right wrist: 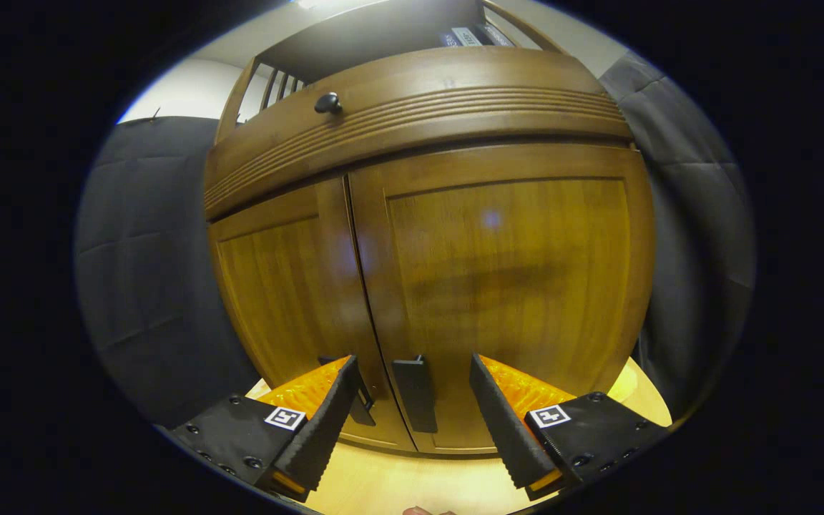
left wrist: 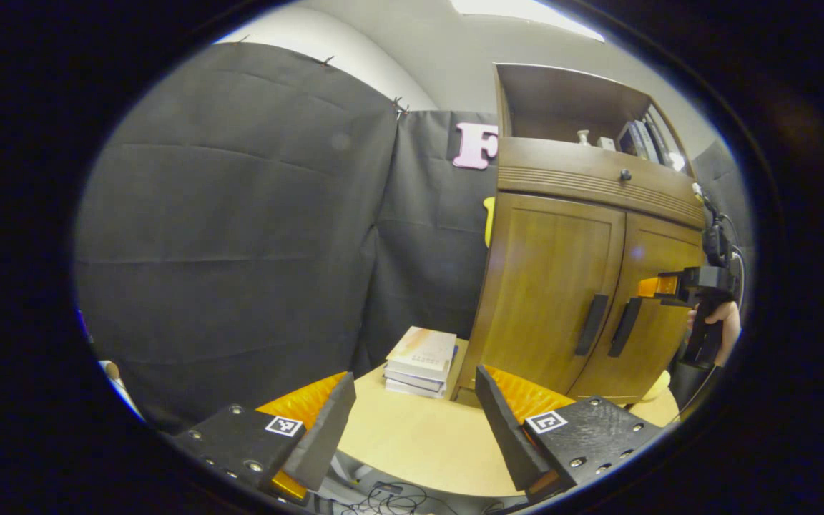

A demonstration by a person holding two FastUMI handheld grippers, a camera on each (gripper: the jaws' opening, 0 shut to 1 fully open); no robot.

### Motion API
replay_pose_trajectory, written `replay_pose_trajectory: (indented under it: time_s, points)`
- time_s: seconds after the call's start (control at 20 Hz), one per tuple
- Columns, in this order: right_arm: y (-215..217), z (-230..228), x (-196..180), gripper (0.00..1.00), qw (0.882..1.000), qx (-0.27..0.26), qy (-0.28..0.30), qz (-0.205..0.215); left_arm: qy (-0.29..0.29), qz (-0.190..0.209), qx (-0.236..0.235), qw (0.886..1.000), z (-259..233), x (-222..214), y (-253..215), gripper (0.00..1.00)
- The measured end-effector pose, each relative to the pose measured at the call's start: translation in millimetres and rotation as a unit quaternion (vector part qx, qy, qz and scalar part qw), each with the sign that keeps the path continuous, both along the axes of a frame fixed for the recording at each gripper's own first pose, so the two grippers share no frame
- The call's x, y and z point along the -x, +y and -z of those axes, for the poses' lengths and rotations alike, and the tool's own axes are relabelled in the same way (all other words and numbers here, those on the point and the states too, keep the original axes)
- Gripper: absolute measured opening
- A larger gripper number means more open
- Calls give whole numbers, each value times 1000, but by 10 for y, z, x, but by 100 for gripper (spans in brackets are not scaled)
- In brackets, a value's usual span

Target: Open the right door of the double-door shoe cabinet with the right hand, and open the left door with the left hand.

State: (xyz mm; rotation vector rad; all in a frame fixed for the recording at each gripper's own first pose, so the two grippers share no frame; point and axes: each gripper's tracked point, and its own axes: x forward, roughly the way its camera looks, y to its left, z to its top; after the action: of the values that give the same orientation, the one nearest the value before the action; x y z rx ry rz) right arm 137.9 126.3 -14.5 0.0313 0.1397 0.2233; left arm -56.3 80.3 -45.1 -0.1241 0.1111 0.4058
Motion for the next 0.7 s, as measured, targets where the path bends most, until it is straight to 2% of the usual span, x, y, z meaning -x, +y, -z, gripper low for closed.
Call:
replay_pose_trajectory:
  time_s: [0.05, 0.1, 0.25, 0.3, 0.35, 0.65, 0.7]
  points:
    - [11, 38, -38, 93, 1000, 2, 5, 0, 2, -5, 1, 1000, 10, 4, 8, 99]
    - [13, 77, -87, 98, 1000, 5, 10, 2, 4, -10, 3, 1000, 24, 5, 9, 99]
    - [16, 236, -217, 98, 999, 27, 17, 17, 13, -20, 5, 1000, 53, -13, -9, 99]
    - [14, 281, -254, 92, 999, 36, 19, 19, 16, -20, 7, 1000, 61, -28, -38, 99]
    - [37, 343, -265, 98, 999, 44, 22, 21, 19, -20, 8, 1000, 79, -51, -61, 99]
    - [84, 522, -346, 98, 996, 70, 42, 33, 43, -12, -5, 999, 184, -123, -165, 99]
    - [81, 515, -349, 93, 996, 69, 44, 34, 43, -7, -8, 999, 185, -141, -216, 99]
